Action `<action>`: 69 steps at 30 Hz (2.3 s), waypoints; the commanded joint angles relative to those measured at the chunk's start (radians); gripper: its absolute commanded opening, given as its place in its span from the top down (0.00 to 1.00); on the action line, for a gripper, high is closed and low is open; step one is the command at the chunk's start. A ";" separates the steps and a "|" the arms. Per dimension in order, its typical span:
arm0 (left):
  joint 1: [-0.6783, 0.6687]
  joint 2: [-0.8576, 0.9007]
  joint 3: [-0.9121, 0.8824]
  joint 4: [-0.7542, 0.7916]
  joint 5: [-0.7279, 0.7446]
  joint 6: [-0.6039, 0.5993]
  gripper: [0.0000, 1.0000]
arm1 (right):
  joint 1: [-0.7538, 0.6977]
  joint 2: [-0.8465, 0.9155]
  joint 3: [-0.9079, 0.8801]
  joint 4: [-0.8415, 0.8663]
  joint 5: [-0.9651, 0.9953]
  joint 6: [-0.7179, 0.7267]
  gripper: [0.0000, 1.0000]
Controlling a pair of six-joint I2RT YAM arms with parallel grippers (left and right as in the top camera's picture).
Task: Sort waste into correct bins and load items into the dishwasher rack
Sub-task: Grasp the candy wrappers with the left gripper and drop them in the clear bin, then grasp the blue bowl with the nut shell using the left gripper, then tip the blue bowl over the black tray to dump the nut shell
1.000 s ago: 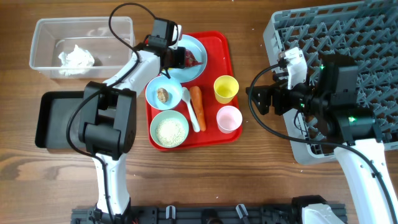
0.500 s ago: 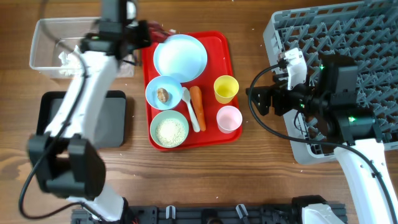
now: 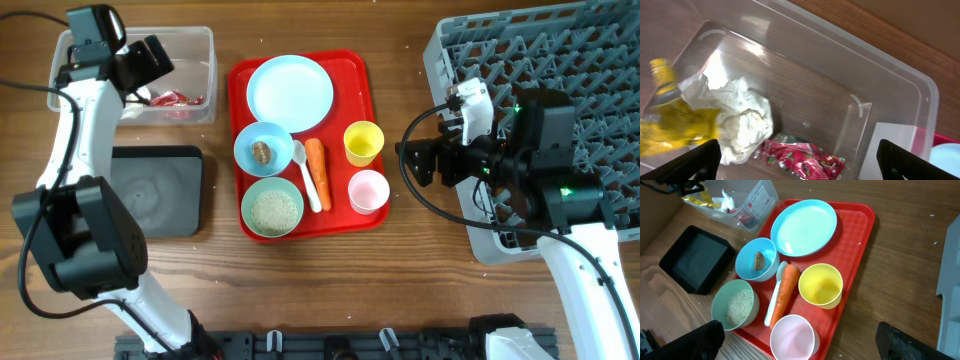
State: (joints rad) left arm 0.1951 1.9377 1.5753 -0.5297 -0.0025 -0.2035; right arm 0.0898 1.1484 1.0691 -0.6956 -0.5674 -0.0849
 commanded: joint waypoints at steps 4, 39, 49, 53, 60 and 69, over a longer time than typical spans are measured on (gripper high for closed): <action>-0.118 -0.064 0.002 -0.080 0.263 0.070 0.00 | -0.003 0.002 0.019 0.009 0.010 -0.019 0.00; -0.624 -0.253 -0.279 -0.231 -0.130 -0.150 0.96 | -0.003 0.124 0.019 -0.001 0.009 0.014 0.01; -0.415 -0.486 -0.285 -0.524 -0.107 -0.388 0.96 | -0.003 0.124 0.019 0.006 0.008 0.018 0.01; -0.306 -0.605 -0.368 -0.538 -0.037 -0.377 0.96 | -0.003 0.124 0.019 -0.002 0.009 0.035 0.01; -0.125 -0.722 -0.673 -0.370 0.251 -0.299 0.96 | -0.003 0.124 0.019 -0.004 0.009 0.035 0.01; 0.109 -0.725 -0.780 -0.276 0.465 -0.168 0.96 | -0.003 0.124 0.019 -0.005 0.009 0.035 0.01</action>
State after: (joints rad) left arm 0.2176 1.2243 0.8253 -0.8200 0.3447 -0.4606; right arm 0.0898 1.2644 1.0695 -0.7025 -0.5671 -0.0540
